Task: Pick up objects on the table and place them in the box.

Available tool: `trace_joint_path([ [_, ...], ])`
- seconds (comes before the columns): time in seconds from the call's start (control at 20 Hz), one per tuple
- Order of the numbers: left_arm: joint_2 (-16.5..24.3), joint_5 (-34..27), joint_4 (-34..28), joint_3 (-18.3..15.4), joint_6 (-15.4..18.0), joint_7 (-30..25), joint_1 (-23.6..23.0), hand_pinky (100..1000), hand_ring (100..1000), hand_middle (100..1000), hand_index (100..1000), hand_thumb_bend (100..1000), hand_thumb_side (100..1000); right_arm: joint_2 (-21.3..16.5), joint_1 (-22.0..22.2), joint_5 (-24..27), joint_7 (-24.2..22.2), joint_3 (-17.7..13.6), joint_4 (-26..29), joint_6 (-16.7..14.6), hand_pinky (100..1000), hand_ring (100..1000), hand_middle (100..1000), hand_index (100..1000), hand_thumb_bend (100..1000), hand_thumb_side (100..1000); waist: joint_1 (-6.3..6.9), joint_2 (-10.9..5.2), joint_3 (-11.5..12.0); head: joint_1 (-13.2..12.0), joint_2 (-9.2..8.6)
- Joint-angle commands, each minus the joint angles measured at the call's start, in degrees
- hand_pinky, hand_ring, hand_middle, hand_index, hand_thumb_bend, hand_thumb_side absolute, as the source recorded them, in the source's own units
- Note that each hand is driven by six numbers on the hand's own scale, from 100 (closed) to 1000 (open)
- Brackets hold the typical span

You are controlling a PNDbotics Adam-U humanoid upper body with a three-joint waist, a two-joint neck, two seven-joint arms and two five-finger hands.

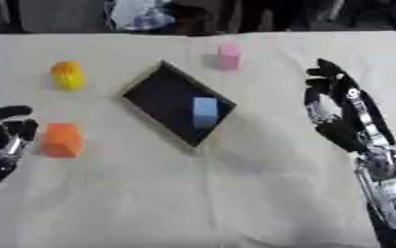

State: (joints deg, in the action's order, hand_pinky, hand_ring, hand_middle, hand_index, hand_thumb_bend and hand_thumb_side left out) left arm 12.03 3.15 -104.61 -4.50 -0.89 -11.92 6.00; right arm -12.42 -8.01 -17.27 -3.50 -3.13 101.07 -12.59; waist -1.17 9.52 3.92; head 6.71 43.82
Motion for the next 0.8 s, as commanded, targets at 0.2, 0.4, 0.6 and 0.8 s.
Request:
trace_joint_path([
  [0.2,5.55,3.01,0.27,2.62,-0.44,-2.46,3.39,781,711,741,779,403,445,-1.65,-0.06,0.20,-0.11,-0.20,0.88,0.09,825,809,816,953,100,532,1.46,-1.39,-0.19,0.44,0.29],
  [0.4,11.69,6.79,3.38,4.79,0.47,-6.13,5.93,789,733,754,793,422,425,-1.89,0.11,0.23,-0.11,-0.24,0.77,0.12,825,809,816,953,100,533,1.92,-1.54,-0.26,0.64,0.29],
  [0.6,17.85,10.58,6.64,7.01,2.02,-9.10,8.92,794,746,766,808,443,407,-2.03,0.33,0.33,-0.04,-0.28,0.60,0.22,825,809,816,952,100,544,2.26,-1.70,-0.36,0.77,0.29],
  [0.8,23.59,14.11,11.45,11.12,3.75,-12.36,13.01,798,757,773,820,464,373,-2.17,0.52,0.38,-0.05,-0.29,0.49,0.24,825,809,816,952,100,542,2.53,-1.91,-0.49,1.04,0.29],
])
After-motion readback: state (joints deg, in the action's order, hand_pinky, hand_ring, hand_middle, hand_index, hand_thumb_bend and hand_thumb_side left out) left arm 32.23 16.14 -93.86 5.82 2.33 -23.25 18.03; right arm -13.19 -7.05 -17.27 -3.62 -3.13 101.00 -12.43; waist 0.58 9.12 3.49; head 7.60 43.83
